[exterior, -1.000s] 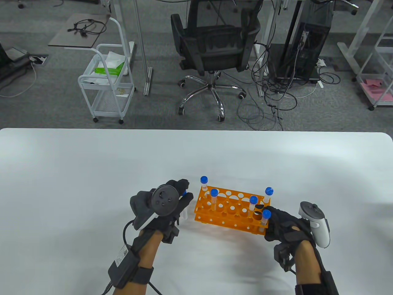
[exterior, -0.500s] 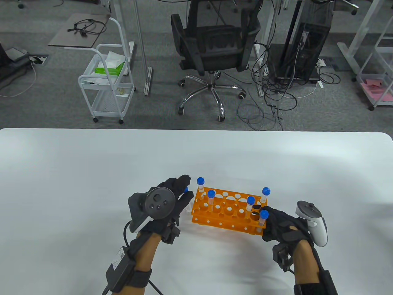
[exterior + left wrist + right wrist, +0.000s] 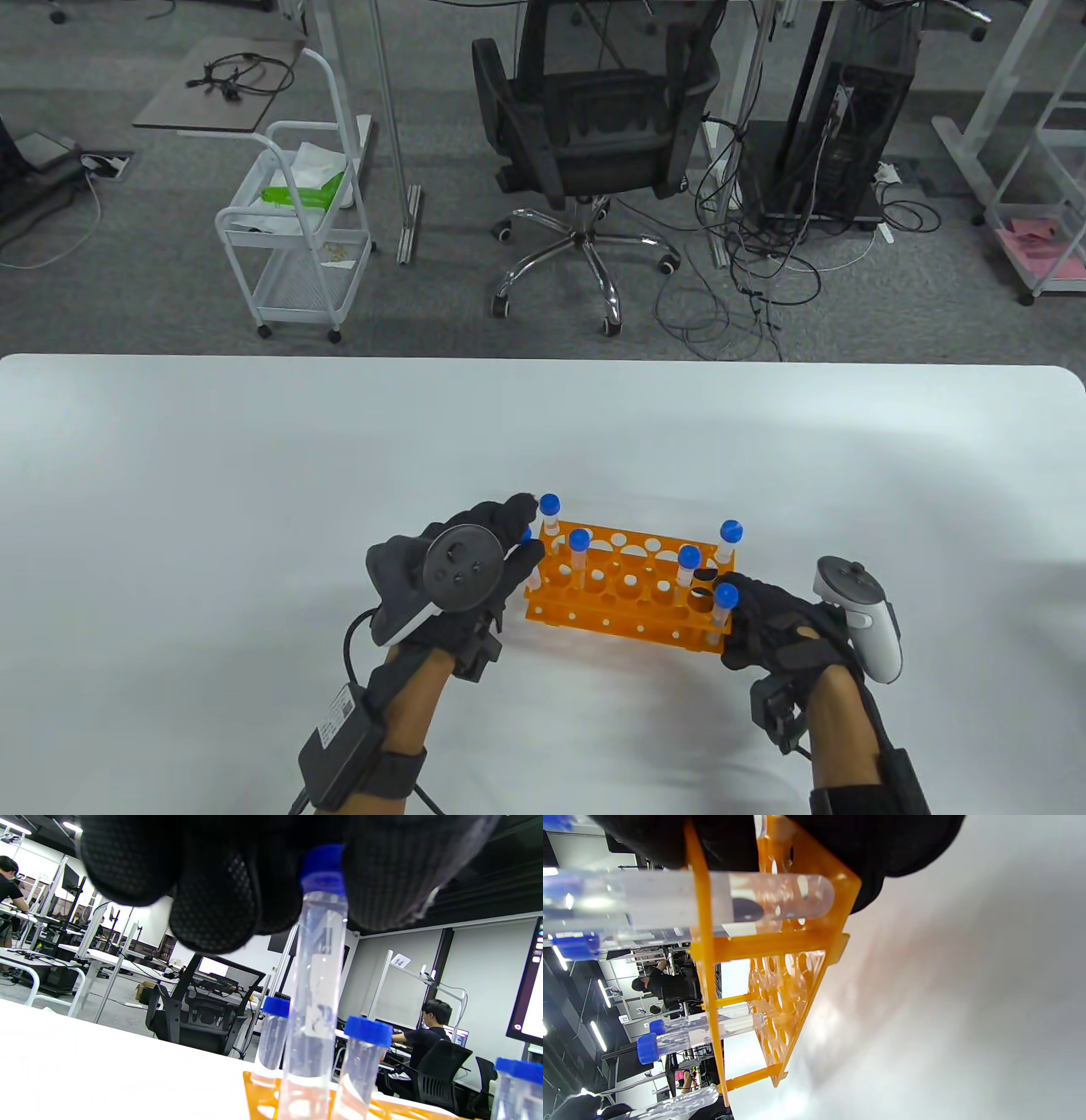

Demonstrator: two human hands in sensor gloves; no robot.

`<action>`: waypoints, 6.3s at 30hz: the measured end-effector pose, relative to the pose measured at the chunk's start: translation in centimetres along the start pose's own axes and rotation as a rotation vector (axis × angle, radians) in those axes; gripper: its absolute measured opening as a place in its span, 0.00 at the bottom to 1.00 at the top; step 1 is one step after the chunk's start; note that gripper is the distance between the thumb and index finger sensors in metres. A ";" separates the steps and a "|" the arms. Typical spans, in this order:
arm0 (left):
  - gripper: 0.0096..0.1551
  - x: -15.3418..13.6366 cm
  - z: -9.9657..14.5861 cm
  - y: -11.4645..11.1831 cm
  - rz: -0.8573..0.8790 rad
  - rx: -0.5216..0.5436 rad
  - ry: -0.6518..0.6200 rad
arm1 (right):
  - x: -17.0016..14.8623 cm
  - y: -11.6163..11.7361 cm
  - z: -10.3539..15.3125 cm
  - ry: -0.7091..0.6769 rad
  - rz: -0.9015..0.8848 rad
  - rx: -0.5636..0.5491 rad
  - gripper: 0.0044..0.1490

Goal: Insert test tubes into test tube rack (6 test tubes)

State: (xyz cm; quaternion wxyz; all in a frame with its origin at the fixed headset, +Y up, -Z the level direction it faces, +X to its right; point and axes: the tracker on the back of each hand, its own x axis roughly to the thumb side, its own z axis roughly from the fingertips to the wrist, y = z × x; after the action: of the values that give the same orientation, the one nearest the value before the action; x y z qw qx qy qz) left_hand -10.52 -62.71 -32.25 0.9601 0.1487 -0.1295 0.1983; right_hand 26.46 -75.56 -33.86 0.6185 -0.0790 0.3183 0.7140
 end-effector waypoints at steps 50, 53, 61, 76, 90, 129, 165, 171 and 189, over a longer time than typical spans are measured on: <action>0.39 -1.5 1.5 -1.9 0.010 -0.051 0.049 | 0.2 0.9 -0.2 0.000 0.021 0.040 0.32; 0.39 -3.7 1.5 -1.7 0.113 -0.031 0.141 | 0.2 0.9 -0.2 0.000 0.015 0.043 0.32; 0.25 -8.8 1.6 -4.8 0.408 -0.163 0.374 | 0.7 1.7 -0.1 -0.013 0.045 0.095 0.32; 0.24 -9.7 1.6 -7.8 0.748 -0.389 0.400 | 0.6 2.4 -0.7 0.017 0.027 0.172 0.32; 0.22 -11.9 1.6 -9.4 0.830 -0.460 0.513 | 1.9 3.2 -2.3 0.110 0.250 0.005 0.29; 0.33 -14.7 2.2 -9.9 0.651 -0.313 0.697 | 2.1 0.1 -1.0 -0.013 0.406 -0.447 0.43; 0.53 -1.1 7.2 -5.4 0.368 -0.451 0.185 | 4.5 10.8 5.9 -0.433 0.957 -0.317 0.65; 0.54 -0.6 6.9 -5.9 0.384 -0.456 0.164 | 4.2 11.0 5.7 -0.416 0.940 -0.292 0.67; 0.52 -1.1 7.2 -7.2 0.283 -0.505 0.205 | 3.2 11.0 4.8 -0.351 1.016 -0.312 0.67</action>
State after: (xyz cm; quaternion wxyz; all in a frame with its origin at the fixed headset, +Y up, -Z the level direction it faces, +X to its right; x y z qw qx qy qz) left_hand -9.88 -71.82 -27.62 0.9377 -0.1347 -0.0967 0.3054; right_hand 16.86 -70.58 -27.84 0.2213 0.1135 0.0992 0.9635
